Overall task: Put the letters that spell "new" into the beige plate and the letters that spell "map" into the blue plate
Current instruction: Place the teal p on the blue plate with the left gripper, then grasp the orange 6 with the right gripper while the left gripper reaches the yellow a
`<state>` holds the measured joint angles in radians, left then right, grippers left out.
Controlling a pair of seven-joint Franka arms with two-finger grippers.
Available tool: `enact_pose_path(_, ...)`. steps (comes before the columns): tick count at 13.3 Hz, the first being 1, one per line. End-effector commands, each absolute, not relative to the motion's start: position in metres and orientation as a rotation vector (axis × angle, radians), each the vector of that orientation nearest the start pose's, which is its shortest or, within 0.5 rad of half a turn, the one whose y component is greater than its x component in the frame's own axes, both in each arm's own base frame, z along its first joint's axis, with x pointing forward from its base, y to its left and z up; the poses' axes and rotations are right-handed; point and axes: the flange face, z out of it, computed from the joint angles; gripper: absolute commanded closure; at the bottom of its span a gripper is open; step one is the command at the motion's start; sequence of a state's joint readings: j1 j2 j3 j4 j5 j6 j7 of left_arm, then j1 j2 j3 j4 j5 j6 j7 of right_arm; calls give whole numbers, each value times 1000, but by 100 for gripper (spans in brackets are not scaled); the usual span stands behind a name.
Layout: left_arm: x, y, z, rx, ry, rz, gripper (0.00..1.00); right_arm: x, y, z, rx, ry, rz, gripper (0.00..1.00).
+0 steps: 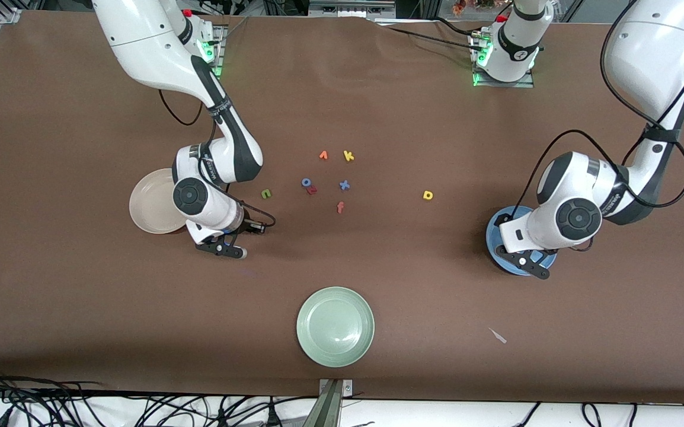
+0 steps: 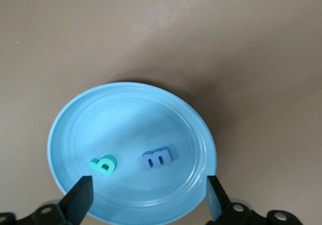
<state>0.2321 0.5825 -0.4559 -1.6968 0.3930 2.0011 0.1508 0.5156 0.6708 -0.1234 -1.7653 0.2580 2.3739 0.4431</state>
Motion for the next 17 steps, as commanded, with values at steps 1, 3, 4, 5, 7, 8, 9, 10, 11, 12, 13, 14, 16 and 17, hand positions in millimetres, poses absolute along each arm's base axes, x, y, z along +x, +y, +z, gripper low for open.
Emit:
enact_pose_path(1, 641, -102, 264, -2882, 851, 308, 0, 605, 260, 179, -3047, 317, 143, 62)
enact_pose_path(3, 646, -110, 263, -2901, 859, 281, 0, 604, 261, 179, -3048, 313, 146, 65)
enact_pose_path(4, 645, -117, 262, -2890, 876, 281, 0, 604, 260, 178, -3049, 316, 147, 65)
enact_pose_path(5, 642, -118, 259, -2877, 887, 293, 0, 604, 259, 177, -3049, 314, 149, 66)
enact_pose_path(7, 642, -111, 257, -2879, 880, 306, 0, 604, 261, 178, -3049, 316, 148, 68)
enact_pose_path(8, 642, -112, 256, -2879, 882, 308, 0, 604, 261, 178, -3049, 318, 148, 69)
enact_pose_path(9, 642, -116, 258, -2876, 885, 303, 0, 604, 261, 178, -3048, 320, 146, 69)
enact_pose_path(10, 641, -118, 258, -2876, 887, 302, 0, 605, 261, 179, -3047, 322, 144, 70)
enact_pose_path(11, 641, -120, 261, -2879, 886, 299, 0, 605, 261, 179, -3047, 322, 144, 73)
enact_pose_path(12, 641, -123, 265, -2888, 882, 293, 0, 604, 261, 179, -3047, 323, 146, 74)
enact_pose_path(13, 640, -126, 265, -2902, 860, 293, 0, 604, 261, 179, -3047, 323, 146, 74)
enact_pose_path(14, 637, -134, 265, -2942, 810, 300, 0, 604, 261, 179, -3047, 323, 146, 76)
enact_pose_path(16, 629, -157, 262, -2964, 718, 311, 0, 604, 262, 179, -3048, 320, 146, 81)
enact_pose_path(17, 623, -169, 260, -2961, 671, 332, 0, 604, 262, 179, -3048, 320, 146, 82)
